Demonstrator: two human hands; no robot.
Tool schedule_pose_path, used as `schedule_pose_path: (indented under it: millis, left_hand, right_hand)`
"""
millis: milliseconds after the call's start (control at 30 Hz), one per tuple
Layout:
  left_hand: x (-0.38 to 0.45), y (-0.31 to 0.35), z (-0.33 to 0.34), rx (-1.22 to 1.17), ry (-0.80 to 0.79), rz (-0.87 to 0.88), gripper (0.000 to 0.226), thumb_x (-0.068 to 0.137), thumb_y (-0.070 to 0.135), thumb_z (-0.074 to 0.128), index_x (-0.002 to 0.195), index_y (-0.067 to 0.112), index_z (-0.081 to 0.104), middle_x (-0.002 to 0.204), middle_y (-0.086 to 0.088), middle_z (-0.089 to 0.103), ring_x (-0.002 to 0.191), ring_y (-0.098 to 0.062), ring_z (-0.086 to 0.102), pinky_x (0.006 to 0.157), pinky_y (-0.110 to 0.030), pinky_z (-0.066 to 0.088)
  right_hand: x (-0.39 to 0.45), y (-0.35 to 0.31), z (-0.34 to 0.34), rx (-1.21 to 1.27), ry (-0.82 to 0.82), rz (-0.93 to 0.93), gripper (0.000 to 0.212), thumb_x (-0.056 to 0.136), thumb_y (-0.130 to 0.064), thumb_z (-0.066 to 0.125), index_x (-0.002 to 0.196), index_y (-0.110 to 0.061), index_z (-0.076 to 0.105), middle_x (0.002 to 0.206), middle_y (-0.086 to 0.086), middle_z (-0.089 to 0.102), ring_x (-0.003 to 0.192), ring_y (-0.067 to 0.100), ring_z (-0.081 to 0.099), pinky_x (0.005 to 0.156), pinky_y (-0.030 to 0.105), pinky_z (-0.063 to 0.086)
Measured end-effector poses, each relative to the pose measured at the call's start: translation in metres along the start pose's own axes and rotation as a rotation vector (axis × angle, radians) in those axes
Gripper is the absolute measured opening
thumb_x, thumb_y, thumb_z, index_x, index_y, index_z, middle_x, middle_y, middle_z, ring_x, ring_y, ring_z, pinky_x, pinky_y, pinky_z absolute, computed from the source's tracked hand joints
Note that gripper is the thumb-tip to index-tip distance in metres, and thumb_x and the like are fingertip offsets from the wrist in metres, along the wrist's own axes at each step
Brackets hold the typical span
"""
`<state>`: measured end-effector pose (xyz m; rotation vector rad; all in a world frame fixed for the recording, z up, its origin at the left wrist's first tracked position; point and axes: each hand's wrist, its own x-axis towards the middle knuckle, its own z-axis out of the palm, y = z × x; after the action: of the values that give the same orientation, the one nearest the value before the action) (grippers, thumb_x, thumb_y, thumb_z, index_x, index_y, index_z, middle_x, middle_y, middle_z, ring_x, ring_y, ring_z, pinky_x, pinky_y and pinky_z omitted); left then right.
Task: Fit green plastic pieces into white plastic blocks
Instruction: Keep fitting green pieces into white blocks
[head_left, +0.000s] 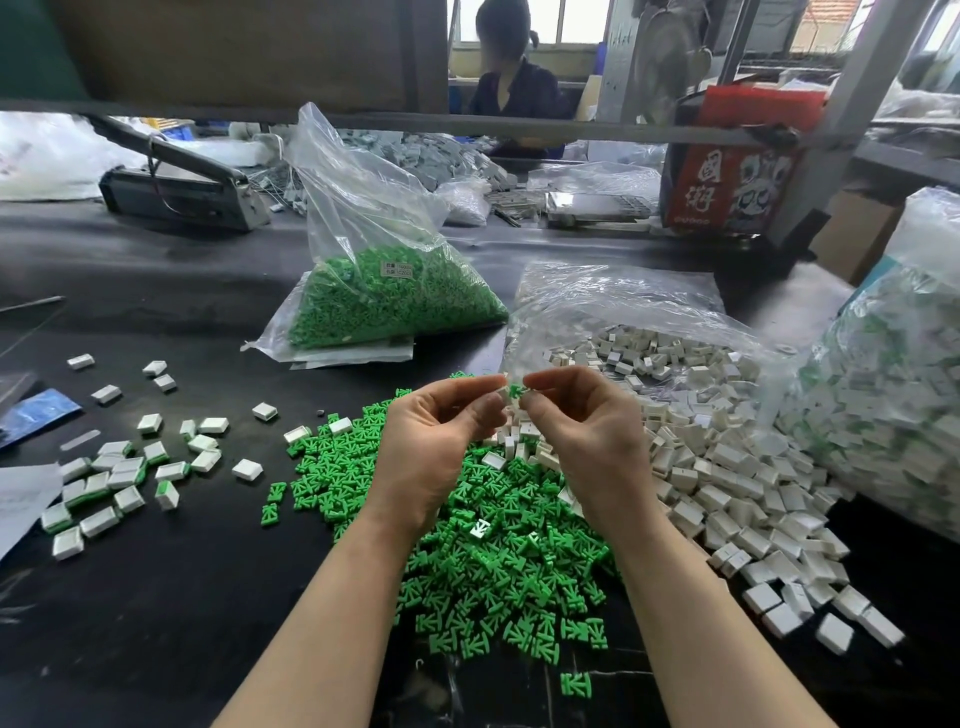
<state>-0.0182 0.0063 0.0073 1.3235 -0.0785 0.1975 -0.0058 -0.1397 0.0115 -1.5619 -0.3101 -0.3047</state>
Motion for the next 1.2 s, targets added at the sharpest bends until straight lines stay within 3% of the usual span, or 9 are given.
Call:
schedule_pose_path:
  millis: [167,300,400,567,867,1200]
  left_hand:
    - [-0.001,0.001,0.000,0.006,0.000,0.008,0.016,0.073,0.021,0.076,0.088,0.021,0.080,0.089,-0.008,0.077,0.080,-0.018,0.071,0.073,-0.022,0.056]
    - [-0.001,0.003,-0.001,0.009,-0.019,0.019,0.016,0.072,0.019,0.076,0.087,0.020,0.080,0.088,-0.008,0.077,0.079,-0.017,0.070,0.072,-0.021,0.055]
    - [-0.001,0.003,-0.001,0.012,-0.024,0.032,0.015,0.073,0.019,0.075,0.087,0.021,0.080,0.088,-0.008,0.077,0.079,-0.016,0.070,0.073,-0.021,0.055]
    - [-0.002,0.003,-0.003,0.020,-0.045,0.062,0.017,0.076,0.018,0.074,0.093,0.017,0.079,0.092,-0.008,0.077,0.084,-0.017,0.072,0.076,-0.022,0.056]
    - [-0.003,-0.007,0.010,0.011,0.060,0.082,0.014,0.082,0.002,0.074,0.094,0.009,0.076,0.084,-0.008,0.077,0.075,-0.013,0.072,0.069,-0.019,0.055]
    - [-0.007,-0.010,0.025,-0.226,0.083,-0.075,0.014,0.068,0.016,0.078,0.082,0.014,0.079,0.082,-0.013,0.076,0.073,-0.018,0.073,0.064,-0.021,0.056]
  right_hand:
    - [-0.002,-0.001,0.002,-0.177,0.013,-0.071,0.011,0.084,-0.006,0.074,0.093,-0.012,0.074,0.080,0.003,0.073,0.074,0.026,0.069,0.070,0.045,0.058]
    - [-0.002,-0.001,0.001,-0.170,-0.002,-0.082,0.011,0.084,-0.007,0.074,0.095,-0.010,0.074,0.082,0.004,0.073,0.075,0.027,0.070,0.070,0.046,0.058]
    - [-0.001,-0.001,0.002,-0.130,-0.002,-0.063,0.015,0.085,-0.006,0.073,0.098,-0.014,0.073,0.082,0.005,0.073,0.075,0.026,0.069,0.070,0.041,0.060]
    - [-0.001,0.000,0.004,0.068,0.023,0.020,0.015,0.087,-0.006,0.071,0.093,-0.019,0.073,0.086,0.002,0.076,0.079,0.014,0.072,0.071,0.020,0.055]
    - [-0.004,0.002,0.009,0.108,0.099,0.020,0.007,0.089,-0.009,0.069,0.088,-0.014,0.074,0.081,0.007,0.074,0.073,0.022,0.070,0.068,0.025,0.057]
    - [-0.004,0.006,0.019,0.323,0.275,0.091,0.013,0.091,-0.007,0.066,0.079,-0.011,0.068,0.065,-0.007,0.068,0.060,0.004,0.061,0.058,0.017,0.049]
